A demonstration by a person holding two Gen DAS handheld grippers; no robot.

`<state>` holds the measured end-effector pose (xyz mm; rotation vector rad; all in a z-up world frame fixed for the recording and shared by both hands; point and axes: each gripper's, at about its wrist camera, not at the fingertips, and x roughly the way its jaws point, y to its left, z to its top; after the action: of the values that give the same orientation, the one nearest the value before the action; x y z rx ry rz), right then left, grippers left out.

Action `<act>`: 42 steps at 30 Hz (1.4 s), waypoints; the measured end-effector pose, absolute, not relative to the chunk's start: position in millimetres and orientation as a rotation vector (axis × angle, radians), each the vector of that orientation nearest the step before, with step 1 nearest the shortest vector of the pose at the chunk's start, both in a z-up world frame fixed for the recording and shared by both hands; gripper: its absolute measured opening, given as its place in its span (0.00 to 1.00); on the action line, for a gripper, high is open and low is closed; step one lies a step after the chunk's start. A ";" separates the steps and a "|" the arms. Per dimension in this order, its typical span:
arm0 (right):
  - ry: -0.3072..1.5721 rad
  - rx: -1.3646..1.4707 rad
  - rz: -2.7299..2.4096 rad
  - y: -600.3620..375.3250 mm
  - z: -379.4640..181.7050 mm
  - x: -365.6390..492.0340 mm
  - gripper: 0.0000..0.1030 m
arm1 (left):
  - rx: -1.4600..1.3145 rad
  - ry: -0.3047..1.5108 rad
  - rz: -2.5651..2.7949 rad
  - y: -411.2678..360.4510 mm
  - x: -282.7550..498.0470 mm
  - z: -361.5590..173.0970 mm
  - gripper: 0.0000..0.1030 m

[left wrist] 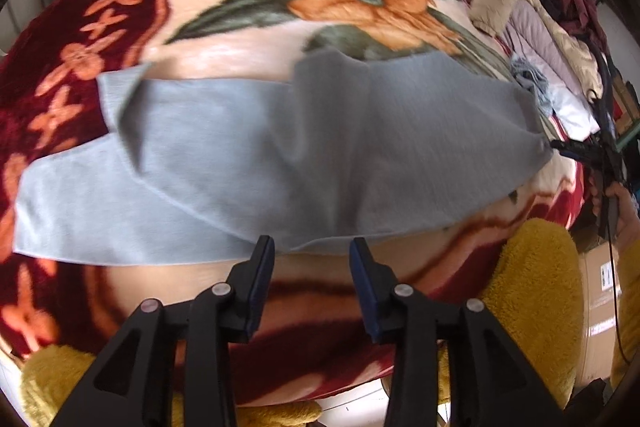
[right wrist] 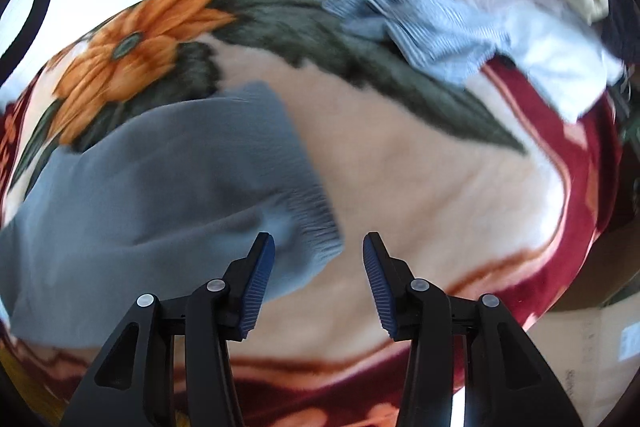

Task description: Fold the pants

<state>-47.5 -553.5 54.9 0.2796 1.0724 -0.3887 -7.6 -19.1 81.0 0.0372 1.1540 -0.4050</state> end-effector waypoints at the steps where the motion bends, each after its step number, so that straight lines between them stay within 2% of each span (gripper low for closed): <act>1: 1.051 0.252 -0.379 -542.7 64.7 -48.6 0.45 | 0.036 1.140 -0.376 -10.2 -6.6 85.8 0.40; 6: 0.985 0.230 -0.273 -496.1 100.3 -49.2 0.48 | 0.066 1.106 -0.277 23.5 4.2 102.4 0.40; 8: 0.985 0.217 -0.225 -474.1 107.7 -45.1 0.52 | 0.053 1.102 -0.236 35.7 12.1 106.3 0.40; 13: 1.013 0.205 -0.107 -413.1 110.4 -35.3 0.53 | -0.047 1.086 -0.171 60.3 43.1 112.8 0.42; 17: 1.033 0.219 -0.030 -369.6 98.1 -30.3 0.53 | -0.106 1.102 -0.138 66.5 72.5 105.3 0.42; 22: 1.088 0.234 0.035 -323.5 66.8 -22.6 0.53 | -0.031 1.109 -0.102 57.7 104.1 87.3 0.42; 32: 1.198 0.246 0.084 -286.9 14.0 -9.9 0.54 | 0.043 1.121 0.038 62.6 152.1 51.7 0.43; 34: 1.195 0.243 0.093 -284.0 12.3 -10.0 0.61 | 0.011 1.110 0.064 70.1 157.8 49.9 0.38; 35: 1.191 0.250 0.100 -283.0 12.1 -10.3 0.66 | -0.007 1.105 0.057 73.0 159.1 49.8 0.21; 36: 1.188 0.255 0.104 -283.9 11.9 -10.7 0.67 | -0.022 1.105 0.049 75.0 159.7 49.9 0.09; 42: 1.187 0.209 0.090 -276.0 12.5 -11.0 0.69 | -0.108 1.025 0.062 97.7 140.5 74.9 0.07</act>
<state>-11.0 -276.0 12.5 0.2091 1.1868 0.0898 140.5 97.7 74.9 -0.1079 1.0248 0.0620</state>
